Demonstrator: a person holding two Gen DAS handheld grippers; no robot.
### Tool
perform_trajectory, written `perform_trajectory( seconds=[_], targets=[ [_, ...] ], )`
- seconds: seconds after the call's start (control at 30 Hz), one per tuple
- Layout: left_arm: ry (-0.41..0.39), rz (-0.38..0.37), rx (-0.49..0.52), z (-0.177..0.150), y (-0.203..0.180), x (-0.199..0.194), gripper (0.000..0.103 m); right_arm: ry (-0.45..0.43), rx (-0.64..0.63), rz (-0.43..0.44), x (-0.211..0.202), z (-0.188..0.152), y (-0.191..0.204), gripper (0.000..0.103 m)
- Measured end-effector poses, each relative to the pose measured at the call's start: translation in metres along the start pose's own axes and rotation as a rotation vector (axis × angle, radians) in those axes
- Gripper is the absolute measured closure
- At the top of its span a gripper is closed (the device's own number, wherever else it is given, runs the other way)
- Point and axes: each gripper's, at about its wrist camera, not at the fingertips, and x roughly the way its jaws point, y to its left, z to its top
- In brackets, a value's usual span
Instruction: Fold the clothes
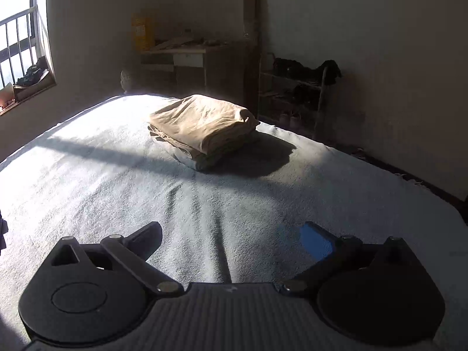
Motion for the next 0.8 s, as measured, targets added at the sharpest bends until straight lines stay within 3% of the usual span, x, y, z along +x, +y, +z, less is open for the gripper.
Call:
perform_trajectory(
  seconds=[0.13, 0.33, 0.53, 0.8],
  targets=[
    [0.025, 0.013, -0.024, -0.009, -0.007, -0.001, 0.0, -0.048, -0.128, -0.013, -0.024, -0.006, 0.006, 0.0],
    [0.004, 0.044, -0.083, -0.021, -0.013, -0.004, 0.0, -0.073, -0.185, -0.045, -0.044, -0.016, 0.004, 0.0],
    [-0.015, 0.075, -0.037, -0.028, -0.028, -0.009, 0.0, -0.056, -0.107, -0.039, -0.046, -0.014, -0.007, 0.0],
    [-0.061, 0.093, 0.001, -0.027, -0.039, -0.018, 0.0, -0.07, -0.094, -0.067, -0.048, -0.017, -0.016, 0.0]
  ],
)
